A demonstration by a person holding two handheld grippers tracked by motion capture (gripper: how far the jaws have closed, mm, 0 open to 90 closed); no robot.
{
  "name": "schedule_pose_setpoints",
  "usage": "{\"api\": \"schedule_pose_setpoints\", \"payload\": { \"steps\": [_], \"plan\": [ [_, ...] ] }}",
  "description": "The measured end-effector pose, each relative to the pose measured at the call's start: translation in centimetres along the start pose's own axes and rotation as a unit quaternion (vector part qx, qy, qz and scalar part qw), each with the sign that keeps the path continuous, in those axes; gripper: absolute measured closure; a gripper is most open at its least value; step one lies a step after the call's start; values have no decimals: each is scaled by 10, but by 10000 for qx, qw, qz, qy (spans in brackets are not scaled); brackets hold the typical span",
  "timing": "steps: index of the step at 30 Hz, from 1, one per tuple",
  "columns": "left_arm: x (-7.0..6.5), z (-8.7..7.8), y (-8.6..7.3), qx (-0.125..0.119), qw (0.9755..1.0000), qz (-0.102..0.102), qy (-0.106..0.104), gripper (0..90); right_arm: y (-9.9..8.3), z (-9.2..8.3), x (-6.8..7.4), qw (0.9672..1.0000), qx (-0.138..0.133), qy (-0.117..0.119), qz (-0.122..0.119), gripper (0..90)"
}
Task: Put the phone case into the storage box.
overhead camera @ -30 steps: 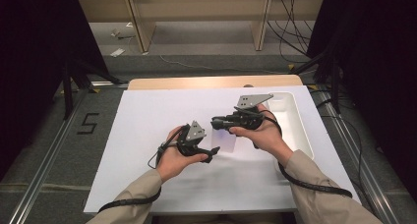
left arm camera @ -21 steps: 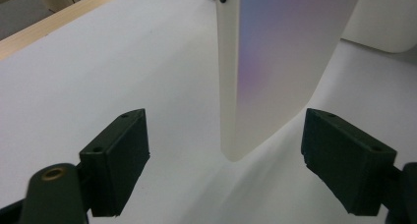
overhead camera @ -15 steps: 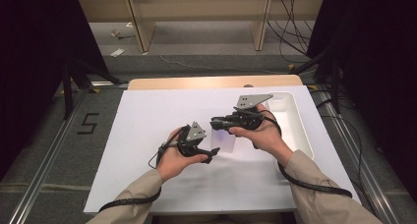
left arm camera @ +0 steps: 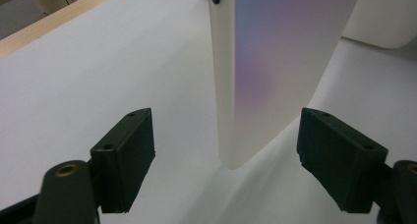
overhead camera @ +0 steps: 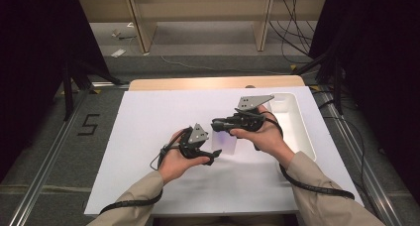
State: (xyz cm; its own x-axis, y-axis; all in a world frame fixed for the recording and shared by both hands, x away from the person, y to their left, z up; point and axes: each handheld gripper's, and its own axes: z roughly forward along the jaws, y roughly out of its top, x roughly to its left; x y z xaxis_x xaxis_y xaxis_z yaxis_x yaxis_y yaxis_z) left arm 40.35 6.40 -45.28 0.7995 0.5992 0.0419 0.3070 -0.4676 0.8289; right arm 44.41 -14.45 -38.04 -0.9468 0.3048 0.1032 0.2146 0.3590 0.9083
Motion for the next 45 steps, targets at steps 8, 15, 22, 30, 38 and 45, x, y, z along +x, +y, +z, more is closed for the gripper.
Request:
{"api": "schedule_pose_setpoints", "payload": {
  "steps": [8, 15, 22, 30, 38, 45],
  "plan": [
    [1, 1, -1, 4, 10000, 26, -20, 233, 0, 0, 0, 10000, -5, 10, 1, 797],
    [0, 1, -1, -23, 9999, 82, -100, 257, 0, 1, 0, 10000, -6, 21, 9, 797],
    [1, 1, -1, -47, 9997, 105, -209, 325, 0, 1, 0, 10000, 0, 34, 21, 797],
    [4, 2, -2, -163, 9992, 238, -278, 378, -1, 1, 0, 10000, 16, 44, 24, 797],
    [5, 3, -2, -144, 9989, 225, -385, 408, -1, 3, 1, 10000, 14, 74, 29, 797],
    [7, 3, -3, -211, 9981, 186, -548, 465, -2, 4, 1, 10000, 13, 93, 30, 798]
  ]
}}
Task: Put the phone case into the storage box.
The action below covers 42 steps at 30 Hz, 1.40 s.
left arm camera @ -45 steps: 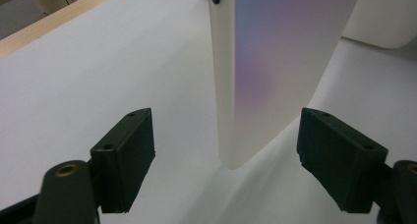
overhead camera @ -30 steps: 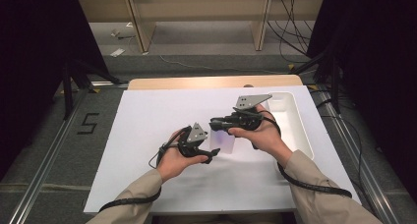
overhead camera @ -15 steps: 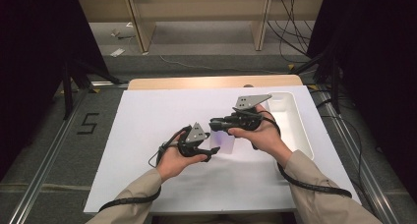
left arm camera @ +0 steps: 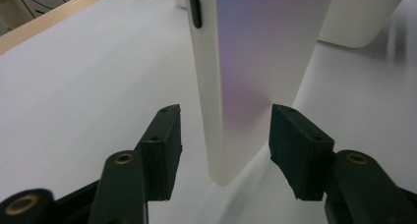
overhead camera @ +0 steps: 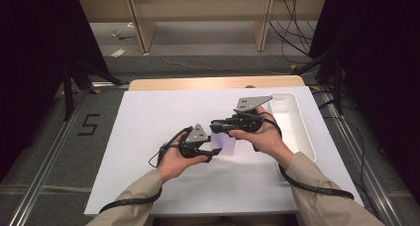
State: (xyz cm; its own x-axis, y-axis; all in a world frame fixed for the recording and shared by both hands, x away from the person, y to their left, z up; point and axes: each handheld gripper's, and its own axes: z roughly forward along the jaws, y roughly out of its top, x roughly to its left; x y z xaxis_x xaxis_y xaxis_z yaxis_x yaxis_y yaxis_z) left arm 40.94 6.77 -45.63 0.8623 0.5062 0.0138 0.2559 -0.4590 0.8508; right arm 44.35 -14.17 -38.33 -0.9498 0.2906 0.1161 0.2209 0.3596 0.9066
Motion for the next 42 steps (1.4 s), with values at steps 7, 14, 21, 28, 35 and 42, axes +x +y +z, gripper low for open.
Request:
{"api": "schedule_pose_setpoints", "payload": {
  "steps": [7, 14, 21, 28, 35, 42],
  "plan": [
    [-1, -1, 2, -85, 9998, 82, -159, 535, 0, 0, 0, 10000, -25, 18, -4, 798],
    [-1, -1, 2, -122, 9997, 108, -196, 564, 0, 0, 0, 10000, -31, 23, -12, 798],
    [1, -2, 2, -144, 9996, 83, -230, 588, 1, 0, 1, 10000, -53, 37, -10, 798],
    [3, -4, 3, -181, 9995, 92, -245, 627, 1, -1, 1, 9999, -75, 92, -26, 795],
    [6, -7, 3, -188, 9991, 57, -377, 673, 1, -1, 0, 9998, -105, 173, -34, 783],
    [9, -8, 3, -145, 9985, -19, -520, 710, 1, -2, -1, 9998, -101, 169, -105, 739]
  ]
}}
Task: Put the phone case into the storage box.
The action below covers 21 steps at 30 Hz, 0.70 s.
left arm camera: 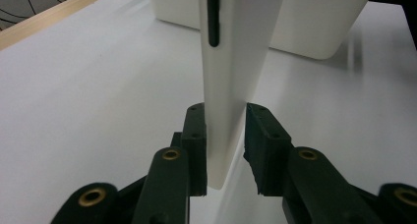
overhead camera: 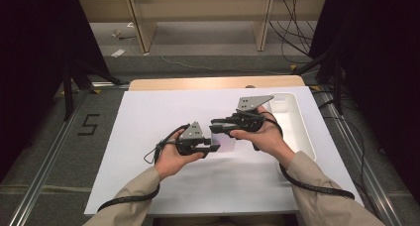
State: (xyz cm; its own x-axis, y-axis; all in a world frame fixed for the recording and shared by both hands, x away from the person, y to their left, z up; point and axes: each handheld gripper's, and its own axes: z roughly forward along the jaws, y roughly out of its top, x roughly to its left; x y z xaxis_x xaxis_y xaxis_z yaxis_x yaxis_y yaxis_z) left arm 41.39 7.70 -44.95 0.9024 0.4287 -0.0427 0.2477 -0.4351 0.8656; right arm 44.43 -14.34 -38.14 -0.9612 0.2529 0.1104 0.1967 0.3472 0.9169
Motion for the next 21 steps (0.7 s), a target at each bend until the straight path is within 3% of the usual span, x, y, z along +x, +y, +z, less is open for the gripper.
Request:
{"api": "schedule_pose_setpoints", "payload": {
  "steps": [15, 21],
  "plan": [
    [2, -2, 1, 78, 9997, -37, -218, 745, 0, 0, 0, 9999, 15, 105, -97, 727],
    [3, -3, 1, 71, 9994, -33, -335, 774, 1, -1, 0, 9998, 21, 130, -135, 660]
  ]
}}
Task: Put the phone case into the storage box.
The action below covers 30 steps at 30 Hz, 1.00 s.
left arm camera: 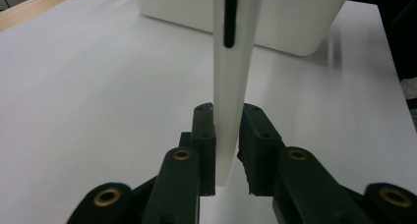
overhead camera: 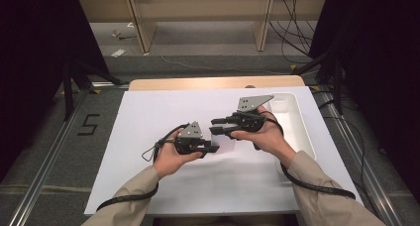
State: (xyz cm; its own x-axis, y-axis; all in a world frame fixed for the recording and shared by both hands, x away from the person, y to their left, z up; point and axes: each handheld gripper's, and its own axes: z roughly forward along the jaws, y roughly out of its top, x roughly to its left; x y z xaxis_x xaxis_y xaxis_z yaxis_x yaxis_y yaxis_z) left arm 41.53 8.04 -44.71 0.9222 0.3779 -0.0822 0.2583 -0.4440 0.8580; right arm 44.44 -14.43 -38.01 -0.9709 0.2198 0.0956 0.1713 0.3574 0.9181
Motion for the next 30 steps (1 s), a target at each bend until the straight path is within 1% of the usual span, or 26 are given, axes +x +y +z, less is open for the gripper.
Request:
{"api": "schedule_pose_setpoints", "payload": {
  "steps": [4, 7, 9, 11, 12, 14, 16, 18, 20, 23, 30],
  "plan": [
    [0, 0, -1, 24, 10000, -18, -47, 804, 0, 0, -1, 10000, -2, -86, -42, 544],
    [0, 1, -1, 52, 9999, -93, -76, 808, -1, 1, -2, 9997, -29, -225, -42, 492],
    [0, 1, -1, 55, 9999, -121, -66, 808, -1, 0, -2, 9997, -44, -258, -23, 475],
    [0, 0, 0, 39, 9999, -168, -1, 809, -1, 0, -2, 9995, -95, -314, 25, 439],
    [1, -1, 0, 29, 9998, -193, 8, 809, -1, 1, -3, 9992, -142, -360, 63, 407],
    [2, -2, 0, 9, 9996, -271, 99, 809, -2, 0, -4, 9987, -175, -463, 104, 345],
    [2, -3, -1, -29, 9993, -338, 138, 808, -3, 0, -4, 9982, -204, -539, 152, 305],
    [2, -3, 0, -13, 9990, -388, 204, 808, -3, -1, -5, 9976, -248, -614, 204, 268],
    [1, -4, 0, -20, 9986, -427, 312, 808, -3, -1, -6, 9970, -281, -680, 246, 238],
    [1, -5, 1, -37, 9977, -494, 456, 808, -4, -1, -6, 9961, -326, -763, 290, 231],
    [0, -7, 2, -51, 9954, -659, 689, 808, -5, -3, -8, 9934, -413, -992, 390, 225]
  ]
}}
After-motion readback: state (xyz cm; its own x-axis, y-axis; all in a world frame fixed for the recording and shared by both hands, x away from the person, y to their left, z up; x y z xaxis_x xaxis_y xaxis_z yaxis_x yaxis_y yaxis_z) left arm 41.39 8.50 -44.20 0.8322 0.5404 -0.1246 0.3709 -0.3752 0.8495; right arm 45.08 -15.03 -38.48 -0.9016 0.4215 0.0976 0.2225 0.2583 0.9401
